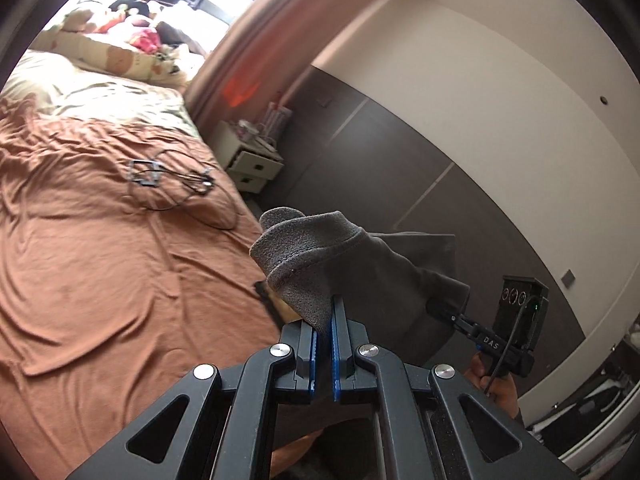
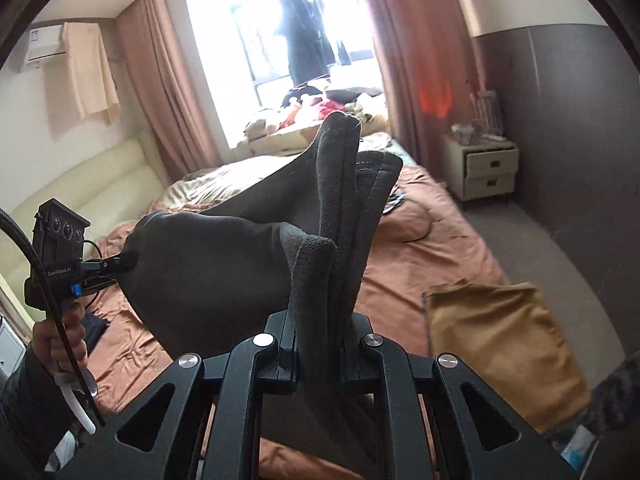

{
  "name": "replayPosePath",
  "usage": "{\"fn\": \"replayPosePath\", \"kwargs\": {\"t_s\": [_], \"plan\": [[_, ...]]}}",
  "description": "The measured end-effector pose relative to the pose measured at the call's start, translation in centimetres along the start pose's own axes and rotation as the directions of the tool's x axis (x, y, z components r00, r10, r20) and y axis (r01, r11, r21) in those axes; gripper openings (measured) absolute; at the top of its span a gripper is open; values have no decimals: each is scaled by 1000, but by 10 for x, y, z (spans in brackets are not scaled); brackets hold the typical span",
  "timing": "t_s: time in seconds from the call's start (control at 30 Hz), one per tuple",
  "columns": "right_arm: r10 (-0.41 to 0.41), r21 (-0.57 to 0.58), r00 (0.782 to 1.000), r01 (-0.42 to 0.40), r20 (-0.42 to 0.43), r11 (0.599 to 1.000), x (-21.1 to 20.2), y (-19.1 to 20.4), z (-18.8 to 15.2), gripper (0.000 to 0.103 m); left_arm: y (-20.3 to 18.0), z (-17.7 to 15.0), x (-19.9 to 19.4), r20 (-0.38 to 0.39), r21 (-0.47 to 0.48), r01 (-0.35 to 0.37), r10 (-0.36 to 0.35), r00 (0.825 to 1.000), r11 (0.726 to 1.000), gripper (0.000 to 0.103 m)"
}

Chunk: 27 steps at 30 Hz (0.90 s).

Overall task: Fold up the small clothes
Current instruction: 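Carry the folded grey shirt with both grippers toward the clothes stack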

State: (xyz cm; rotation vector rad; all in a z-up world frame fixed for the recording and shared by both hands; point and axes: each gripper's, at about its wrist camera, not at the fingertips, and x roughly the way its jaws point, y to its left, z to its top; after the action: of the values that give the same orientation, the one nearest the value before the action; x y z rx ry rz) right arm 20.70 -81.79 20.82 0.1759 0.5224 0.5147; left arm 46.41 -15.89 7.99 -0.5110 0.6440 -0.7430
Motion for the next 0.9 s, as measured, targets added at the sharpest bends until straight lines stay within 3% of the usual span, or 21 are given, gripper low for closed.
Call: {"fn": "replayPosePath", "kwargs": {"t_s": [0.3, 0.5, 0.67, 0.9], "plan": [[-112, 32, 990, 109, 81, 993, -89, -64, -10, 10, -79, -2, 90, -78, 72, 113, -107, 991, 991, 5], [-182, 79, 976, 174, 117, 982, -146, -104, -24, 10, -118, -14, 141, -145, 100, 192, -177, 974, 976, 5], [-218, 89, 969, 208, 116, 974, -154, -104, -34, 10, -149, -26, 176, -191, 117, 236, -211, 959, 965, 5], [-253, 134, 962, 239, 99, 962, -162, -105, -48, 10, -165, -34, 214, -237, 110, 266, -234, 943, 958, 5]]}}
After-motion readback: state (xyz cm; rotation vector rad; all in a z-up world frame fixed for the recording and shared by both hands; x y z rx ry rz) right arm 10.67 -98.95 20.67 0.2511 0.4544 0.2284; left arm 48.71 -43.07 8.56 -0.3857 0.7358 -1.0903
